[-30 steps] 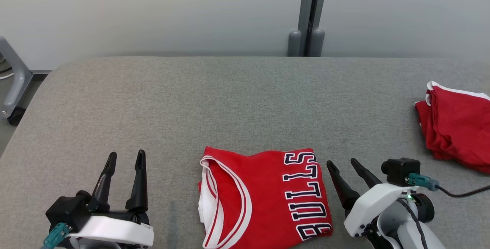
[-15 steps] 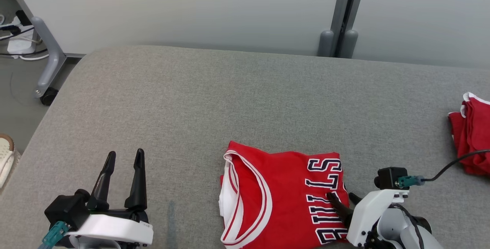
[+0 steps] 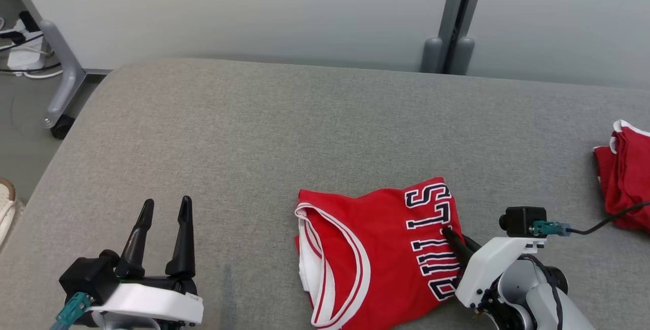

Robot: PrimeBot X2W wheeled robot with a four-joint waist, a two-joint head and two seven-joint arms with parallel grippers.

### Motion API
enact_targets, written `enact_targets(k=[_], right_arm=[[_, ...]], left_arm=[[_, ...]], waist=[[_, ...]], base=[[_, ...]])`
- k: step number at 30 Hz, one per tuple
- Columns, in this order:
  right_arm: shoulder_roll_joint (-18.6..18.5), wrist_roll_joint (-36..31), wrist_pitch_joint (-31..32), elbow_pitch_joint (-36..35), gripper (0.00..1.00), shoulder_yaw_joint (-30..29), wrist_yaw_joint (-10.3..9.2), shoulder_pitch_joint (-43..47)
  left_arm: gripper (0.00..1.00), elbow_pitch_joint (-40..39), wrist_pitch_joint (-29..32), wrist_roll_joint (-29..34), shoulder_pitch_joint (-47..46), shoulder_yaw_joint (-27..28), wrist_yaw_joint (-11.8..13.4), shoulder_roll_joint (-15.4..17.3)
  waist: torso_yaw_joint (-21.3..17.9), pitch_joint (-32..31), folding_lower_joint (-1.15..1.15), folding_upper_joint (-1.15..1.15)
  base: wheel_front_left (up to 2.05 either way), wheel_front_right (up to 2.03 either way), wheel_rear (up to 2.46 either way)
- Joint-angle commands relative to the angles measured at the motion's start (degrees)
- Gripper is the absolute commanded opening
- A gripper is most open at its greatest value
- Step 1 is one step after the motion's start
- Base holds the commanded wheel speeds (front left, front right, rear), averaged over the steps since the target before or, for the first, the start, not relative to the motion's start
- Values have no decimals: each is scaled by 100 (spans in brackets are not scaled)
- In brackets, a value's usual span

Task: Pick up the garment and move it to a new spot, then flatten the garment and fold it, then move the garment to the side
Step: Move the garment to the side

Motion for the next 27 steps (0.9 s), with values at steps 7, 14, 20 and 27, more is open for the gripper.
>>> enact_targets(k=[7,14,20,27], right_arm=[[-51,-271,-376,-180,0,-186,-1,-36],[-49,-289,-485,-448,0,-185,0,121],[-45,-326,-536,-707,0,-275,0,299],[-44,-348,-581,-985,0,-225,0,406]], left_arm=[[100,-104,-23,-60,-27,-143,-9,100],[100,-180,-23,-59,-140,-415,-9,157],[100,-238,-23,-99,-240,-758,-9,193],[100,-213,-23,-146,-269,-900,-9,255]], waist=[[-696,54,0,0],[-1325,83,0,0],[-1878,136,0,0],[-2361,202,0,0]], base=[[0,0,0],[0,0,0],[0,0,0],[0,0,0]])
